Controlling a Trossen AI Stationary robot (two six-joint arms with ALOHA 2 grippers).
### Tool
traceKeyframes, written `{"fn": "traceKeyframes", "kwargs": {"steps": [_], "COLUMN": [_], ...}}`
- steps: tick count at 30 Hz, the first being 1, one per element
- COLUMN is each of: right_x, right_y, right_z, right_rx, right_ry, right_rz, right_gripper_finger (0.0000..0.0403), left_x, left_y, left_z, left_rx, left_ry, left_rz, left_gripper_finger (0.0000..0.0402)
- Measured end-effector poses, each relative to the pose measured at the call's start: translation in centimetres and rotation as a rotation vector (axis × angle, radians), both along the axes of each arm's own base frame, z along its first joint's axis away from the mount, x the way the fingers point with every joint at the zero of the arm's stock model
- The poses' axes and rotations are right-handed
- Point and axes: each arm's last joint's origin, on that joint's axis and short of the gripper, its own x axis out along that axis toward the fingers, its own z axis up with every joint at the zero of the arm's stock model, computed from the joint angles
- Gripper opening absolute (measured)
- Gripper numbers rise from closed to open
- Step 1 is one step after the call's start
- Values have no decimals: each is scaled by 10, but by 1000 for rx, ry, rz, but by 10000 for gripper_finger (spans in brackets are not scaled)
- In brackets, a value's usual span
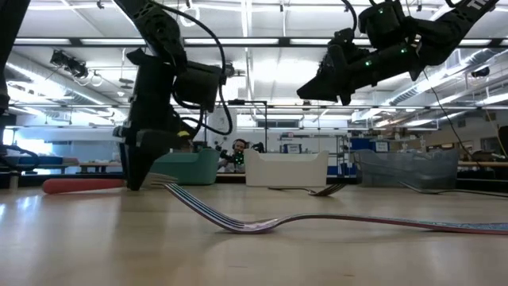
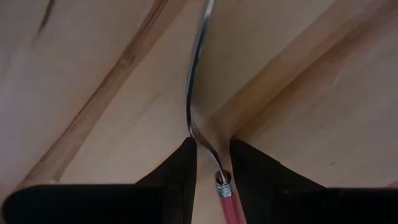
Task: Sort silverware by color (type)
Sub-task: Put the red fork into the white bin
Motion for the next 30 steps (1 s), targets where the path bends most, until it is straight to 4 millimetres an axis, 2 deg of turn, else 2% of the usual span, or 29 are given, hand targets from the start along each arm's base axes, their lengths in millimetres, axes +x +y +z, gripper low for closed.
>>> {"fn": "traceKeyframes", "kwargs": {"steps": [5, 11, 15, 22, 30], "right_x": [0, 0, 0, 0, 1], "right_y": [0, 0, 0, 0, 6], "right_z": [0, 0, 0, 0, -1], "right_rx": [-1, -2, -2, -1, -24], "right_ry": [0, 1, 1, 1, 10], "right_rz": [0, 0, 0, 6, 231], "right_gripper_finger": [109, 109, 109, 109, 109], "left_x": [-2, 1, 6, 34, 72], "left_y": [-1, -1, 0, 10, 34], "left_z": [-5, -3, 3, 37, 92], "left_rx": [-1, -14, -8, 41, 181], "left_ry": [-17, -23, -30, -181, -459], "left_rz": [-45, -115, -158, -256, -406], "left_gripper_finger": [92, 17, 9, 3, 1]}}
